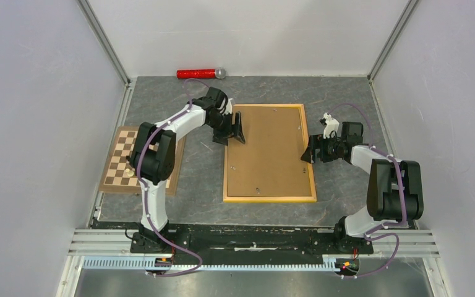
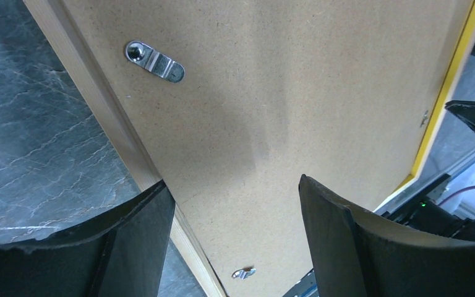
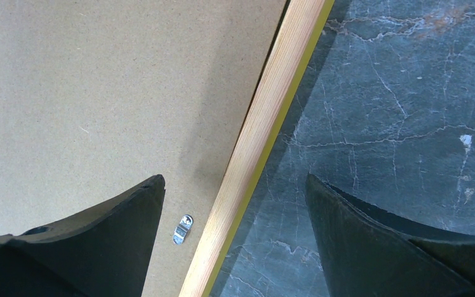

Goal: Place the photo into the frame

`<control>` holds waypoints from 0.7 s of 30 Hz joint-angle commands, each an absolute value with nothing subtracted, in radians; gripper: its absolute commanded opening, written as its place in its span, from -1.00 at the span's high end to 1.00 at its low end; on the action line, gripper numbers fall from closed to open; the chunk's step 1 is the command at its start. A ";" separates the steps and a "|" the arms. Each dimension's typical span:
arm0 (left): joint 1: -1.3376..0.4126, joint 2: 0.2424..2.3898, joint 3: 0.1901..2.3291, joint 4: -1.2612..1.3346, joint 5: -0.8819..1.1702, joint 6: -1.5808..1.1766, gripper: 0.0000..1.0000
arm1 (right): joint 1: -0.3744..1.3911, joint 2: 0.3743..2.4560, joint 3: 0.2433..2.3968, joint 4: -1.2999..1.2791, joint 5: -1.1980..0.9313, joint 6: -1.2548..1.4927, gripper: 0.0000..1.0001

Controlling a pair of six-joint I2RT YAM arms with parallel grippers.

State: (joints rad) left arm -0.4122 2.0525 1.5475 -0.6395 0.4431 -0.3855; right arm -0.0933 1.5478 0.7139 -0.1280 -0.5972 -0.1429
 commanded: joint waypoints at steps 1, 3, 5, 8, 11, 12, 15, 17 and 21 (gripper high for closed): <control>-0.439 2.056 1.607 -0.649 0.409 -0.307 -0.58 | -0.084 1.568 0.725 -0.140 -0.581 -0.155 -0.75; -0.446 2.060 1.623 -0.659 0.386 -0.294 -0.58 | -0.081 1.568 0.726 -0.140 -0.583 -0.155 -0.75; -0.450 2.065 1.631 -0.664 0.369 -0.284 -0.58 | -0.078 1.568 0.726 -0.140 -0.588 -0.156 -0.74; -0.459 2.077 1.653 -0.679 0.346 -0.265 -0.58 | -0.075 1.573 0.729 -0.140 -0.597 -0.162 -0.75; -0.469 2.082 1.664 -0.686 0.311 -0.241 -0.58 | -0.072 1.580 0.730 -0.141 -0.608 -0.168 -0.75; -0.471 2.083 1.664 -0.685 0.303 -0.236 -0.58 | -0.072 1.584 0.733 -0.144 -0.612 -0.170 -0.75; -0.474 2.089 1.666 -0.686 0.299 -0.223 -0.58 | -0.071 1.600 0.738 -0.149 -0.625 -0.173 -0.75; -0.474 2.089 1.657 -0.677 0.305 -0.216 -0.56 | -0.071 1.611 0.742 -0.153 -0.636 -0.176 -0.75; -0.475 2.066 1.608 -0.635 0.307 -0.201 -0.45 | -0.071 1.624 0.744 -0.154 -0.635 -0.179 -0.74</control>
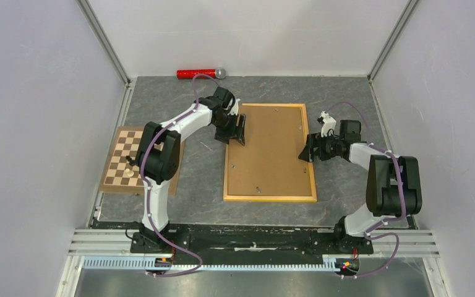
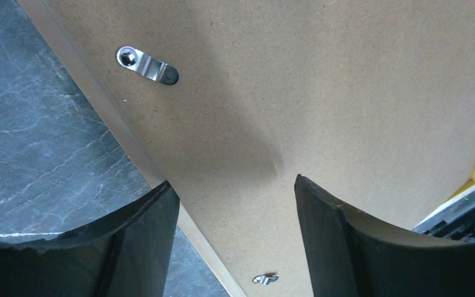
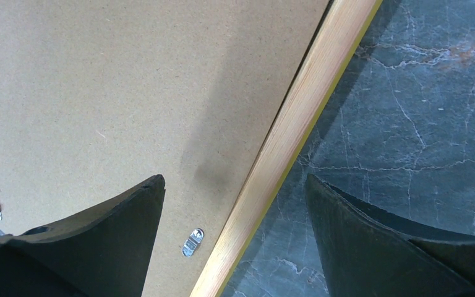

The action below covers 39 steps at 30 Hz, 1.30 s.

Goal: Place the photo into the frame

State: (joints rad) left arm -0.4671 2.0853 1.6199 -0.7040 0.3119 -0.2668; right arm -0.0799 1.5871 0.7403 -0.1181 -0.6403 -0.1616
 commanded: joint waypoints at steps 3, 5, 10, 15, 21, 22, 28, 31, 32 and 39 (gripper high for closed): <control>-0.475 2.048 1.585 -0.611 0.309 -0.187 -0.26 | -0.071 1.626 0.746 -0.154 -0.633 -0.181 -0.75; -0.476 2.041 1.578 -0.606 0.308 -0.173 -0.10 | -0.071 1.631 0.747 -0.154 -0.632 -0.181 -0.74; -0.476 2.041 1.576 -0.606 0.326 -0.142 0.47 | -0.069 1.639 0.747 -0.154 -0.629 -0.183 -0.74; -0.476 2.043 1.576 -0.606 0.334 -0.125 0.95 | -0.071 1.645 0.749 -0.157 -0.632 -0.187 -0.75; -0.476 2.046 1.584 -0.608 0.346 -0.112 0.95 | -0.071 1.645 0.753 -0.158 -0.632 -0.189 -0.75; -0.476 2.049 1.585 -0.609 0.345 -0.111 0.95 | -0.071 1.645 0.753 -0.159 -0.631 -0.189 -0.75; -0.476 2.052 1.583 -0.609 0.339 -0.110 0.82 | -0.070 1.639 0.753 -0.160 -0.624 -0.189 -0.75; -0.476 2.043 1.585 -0.609 0.339 -0.112 0.69 | -0.071 1.635 0.755 -0.162 -0.618 -0.190 -0.75; -0.476 2.040 1.587 -0.610 0.339 -0.113 0.64 | -0.070 1.631 0.756 -0.162 -0.612 -0.192 -0.74; -0.476 1.962 1.608 -0.621 0.335 -0.109 0.09 | -0.071 1.548 0.762 -0.149 -0.555 -0.211 -0.75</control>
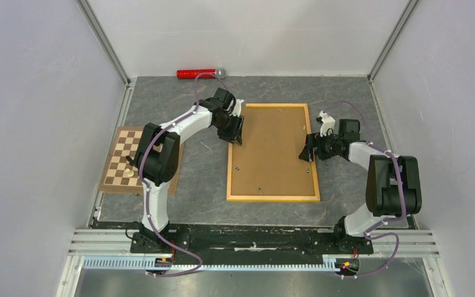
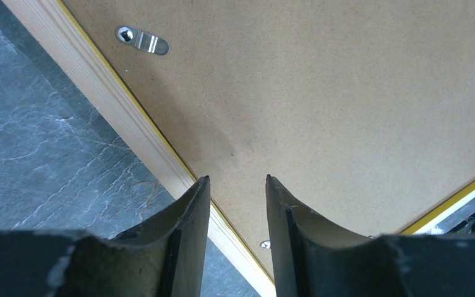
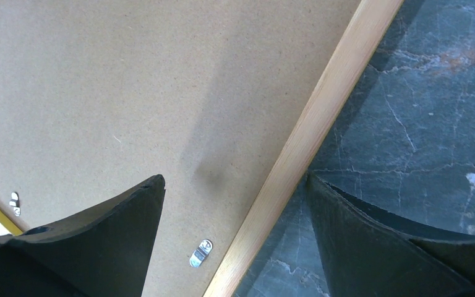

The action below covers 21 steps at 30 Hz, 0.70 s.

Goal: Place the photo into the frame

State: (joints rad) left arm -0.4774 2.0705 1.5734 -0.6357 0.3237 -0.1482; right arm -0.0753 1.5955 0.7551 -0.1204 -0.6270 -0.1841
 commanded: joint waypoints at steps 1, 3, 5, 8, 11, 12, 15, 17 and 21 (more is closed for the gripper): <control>-0.476 1.947 1.611 -0.622 0.331 -0.107 0.03 | -0.071 1.532 0.764 -0.147 -0.548 -0.214 -0.75; -0.476 1.923 1.617 -0.626 0.318 -0.101 -0.10 | -0.070 1.505 0.771 -0.144 -0.530 -0.222 -0.76; -0.476 1.906 1.626 -0.635 0.304 -0.092 -0.27 | -0.069 1.482 0.777 -0.143 -0.512 -0.229 -0.76; -0.476 1.884 1.625 -0.641 0.279 -0.079 -0.50 | -0.069 1.450 0.790 -0.143 -0.487 -0.244 -0.77; -0.476 1.862 1.614 -0.640 0.254 -0.064 -0.57 | -0.063 1.419 0.801 -0.140 -0.454 -0.261 -0.78; -0.476 1.856 1.610 -0.640 0.247 -0.057 -0.58 | -0.061 1.409 0.805 -0.136 -0.442 -0.265 -0.79; -0.476 1.835 1.593 -0.621 0.223 -0.034 -0.60 | -0.052 1.385 0.817 -0.108 -0.411 -0.267 -0.81; -0.476 1.816 1.570 -0.597 0.218 -0.019 -0.62 | -0.044 1.384 0.839 -0.090 -0.390 -0.264 -0.83; -0.476 1.778 1.519 -0.529 0.196 -0.014 -0.63 | -0.014 1.405 0.891 -0.040 -0.350 -0.252 -0.86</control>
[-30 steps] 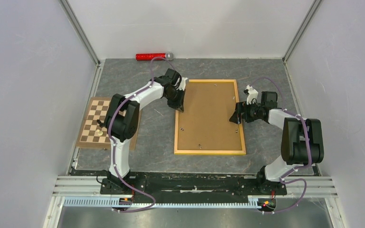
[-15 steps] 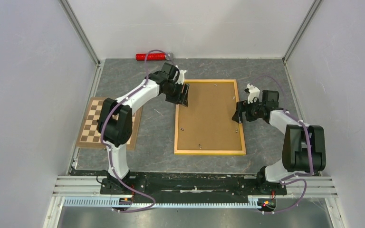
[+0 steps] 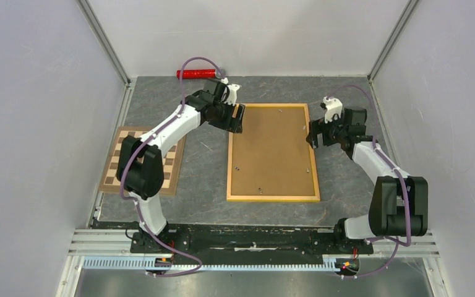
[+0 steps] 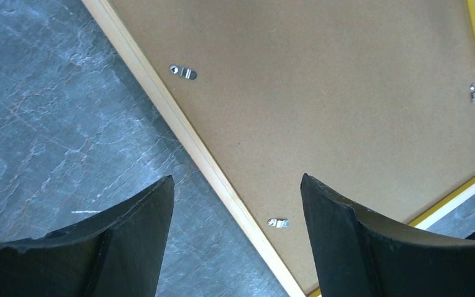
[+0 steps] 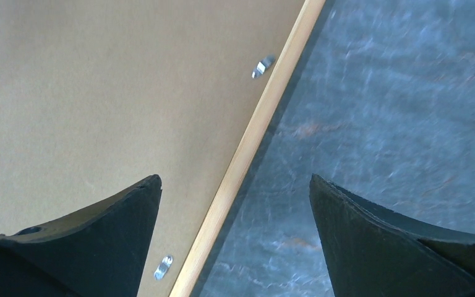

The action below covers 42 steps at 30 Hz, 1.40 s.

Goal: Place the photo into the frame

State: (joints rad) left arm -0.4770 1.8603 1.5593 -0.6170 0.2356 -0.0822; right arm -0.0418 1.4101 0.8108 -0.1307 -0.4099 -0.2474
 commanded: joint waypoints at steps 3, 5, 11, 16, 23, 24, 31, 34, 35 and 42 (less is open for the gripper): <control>-0.476 1.766 1.484 -0.490 0.186 -0.012 -0.63 | 0.029 1.440 0.932 -0.008 -0.310 -0.254 -0.90; -0.476 1.767 1.474 -0.484 0.184 -0.008 -0.63 | 0.051 1.476 0.973 0.022 -0.277 -0.256 -0.91; -0.476 1.776 1.438 -0.479 0.175 -0.002 -0.64 | 0.082 1.550 1.029 0.036 -0.246 -0.249 -0.93; -0.476 1.787 1.432 -0.483 0.197 -0.001 -0.65 | 0.092 1.578 1.011 0.039 -0.225 -0.273 -0.92; -0.494 1.797 1.419 -0.598 0.219 0.119 -0.65 | 0.101 1.544 0.930 0.010 -0.236 -0.346 -0.92; -0.502 1.791 1.409 -0.611 0.212 0.151 -0.65 | 0.101 1.532 0.919 0.002 -0.239 -0.358 -0.92; -0.548 1.753 1.326 -0.656 0.160 0.174 -0.66 | 0.101 1.470 0.839 -0.060 -0.245 -0.386 -0.91; -0.548 1.763 1.319 -0.642 0.110 0.039 -0.69 | 0.101 1.452 0.819 -0.067 -0.247 -0.380 -0.91; -0.548 1.763 1.307 -0.628 0.115 0.013 -0.69 | 0.101 1.447 0.815 -0.067 -0.244 -0.380 -0.91; -0.554 1.777 1.270 -0.583 0.166 -0.173 -0.70 | 0.101 1.408 0.778 -0.073 -0.205 -0.374 -0.90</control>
